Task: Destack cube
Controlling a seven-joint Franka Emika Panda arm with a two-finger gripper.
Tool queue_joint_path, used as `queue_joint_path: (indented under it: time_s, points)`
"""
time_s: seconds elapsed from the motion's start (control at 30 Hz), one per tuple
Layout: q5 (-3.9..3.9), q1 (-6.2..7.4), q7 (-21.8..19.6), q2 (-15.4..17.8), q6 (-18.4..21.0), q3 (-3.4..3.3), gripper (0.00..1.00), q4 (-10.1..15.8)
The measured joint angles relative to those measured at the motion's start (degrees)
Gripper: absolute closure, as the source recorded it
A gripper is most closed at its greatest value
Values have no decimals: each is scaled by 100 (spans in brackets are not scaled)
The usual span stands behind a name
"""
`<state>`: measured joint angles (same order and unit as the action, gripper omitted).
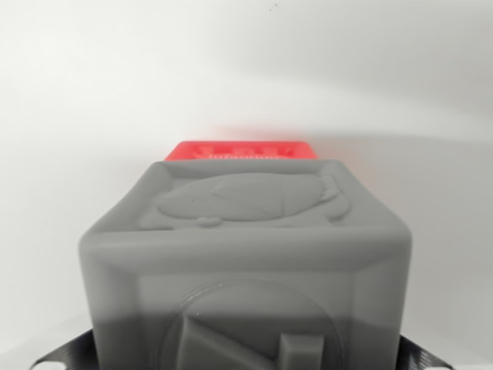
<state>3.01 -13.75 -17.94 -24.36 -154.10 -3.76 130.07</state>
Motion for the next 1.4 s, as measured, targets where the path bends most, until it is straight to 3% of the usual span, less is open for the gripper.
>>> queue_joint_path:
  time_s: [0.57, 1.4]
  points:
    - [-1, 6, -2, 124, 103, -7, 100, 11]
    - [-67, 32, -45, 821, 730, -55, 100, 58]
